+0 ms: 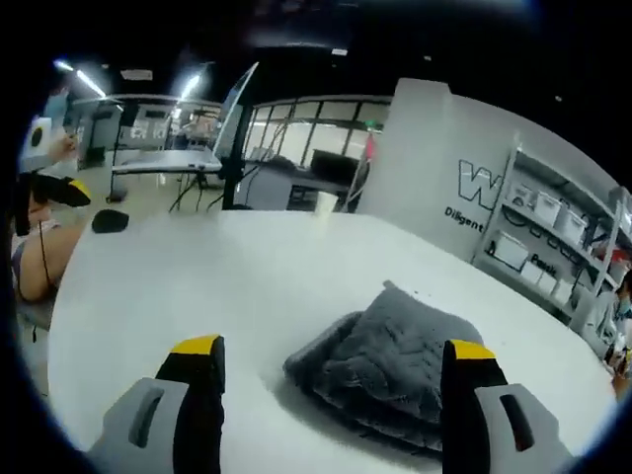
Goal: Open the folded towel by lifting each exposed corner and separating the folded layers until the towel lies flat within the target outline without major curled edges
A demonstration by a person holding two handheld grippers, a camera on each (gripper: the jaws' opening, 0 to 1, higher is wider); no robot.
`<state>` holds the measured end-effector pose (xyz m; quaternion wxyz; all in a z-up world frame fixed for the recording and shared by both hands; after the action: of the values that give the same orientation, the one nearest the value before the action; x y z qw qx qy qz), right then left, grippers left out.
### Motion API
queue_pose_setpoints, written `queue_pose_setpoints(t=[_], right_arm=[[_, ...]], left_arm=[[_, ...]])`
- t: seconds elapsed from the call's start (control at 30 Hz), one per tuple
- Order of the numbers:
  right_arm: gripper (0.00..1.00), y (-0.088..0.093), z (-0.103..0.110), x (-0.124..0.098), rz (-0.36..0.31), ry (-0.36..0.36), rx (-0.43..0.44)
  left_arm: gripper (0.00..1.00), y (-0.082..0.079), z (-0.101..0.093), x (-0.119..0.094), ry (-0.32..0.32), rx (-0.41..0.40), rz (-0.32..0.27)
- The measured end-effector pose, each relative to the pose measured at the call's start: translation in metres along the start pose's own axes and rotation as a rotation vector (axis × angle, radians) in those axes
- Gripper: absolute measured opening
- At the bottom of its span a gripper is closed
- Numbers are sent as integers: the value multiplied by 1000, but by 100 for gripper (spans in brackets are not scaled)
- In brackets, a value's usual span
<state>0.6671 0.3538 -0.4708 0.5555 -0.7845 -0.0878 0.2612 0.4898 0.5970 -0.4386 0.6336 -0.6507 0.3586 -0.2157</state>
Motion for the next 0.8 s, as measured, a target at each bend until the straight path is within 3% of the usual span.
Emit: queue_pose_setpoints(t=[0.17, 0.23, 0.3, 0.6, 0.77, 0.8], right_arm=[[79, 8, -8, 8, -106, 16, 31], [77, 18, -8, 8, -31, -1, 27], [78, 19, -14, 9, -34, 40, -30], [65, 25, -24, 7, -25, 59, -39], [64, 25, -11, 5, -36, 4, -90], [65, 25, -7, 6, -25, -6, -136]], left_arm=[[98, 0, 0, -1, -1, 0, 2], [98, -1, 1, -1, 2, 0, -2], [98, -1, 1, -1, 5, -2, -3], [98, -1, -4, 1, 13, 6, 2], [97, 2, -3, 3, 15, 1, 12], [97, 2, -3, 3, 15, 1, 14]])
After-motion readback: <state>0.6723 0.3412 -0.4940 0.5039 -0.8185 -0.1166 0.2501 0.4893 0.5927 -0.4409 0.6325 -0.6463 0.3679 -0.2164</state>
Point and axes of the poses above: the point that each gripper's makers call its tool centre point, and the gripper's own axes: x roughly forward along the fingers, z roughly to its left, y roughly out of its underside, the point moved 4 cm from there along -x, roughly backward along the fingers
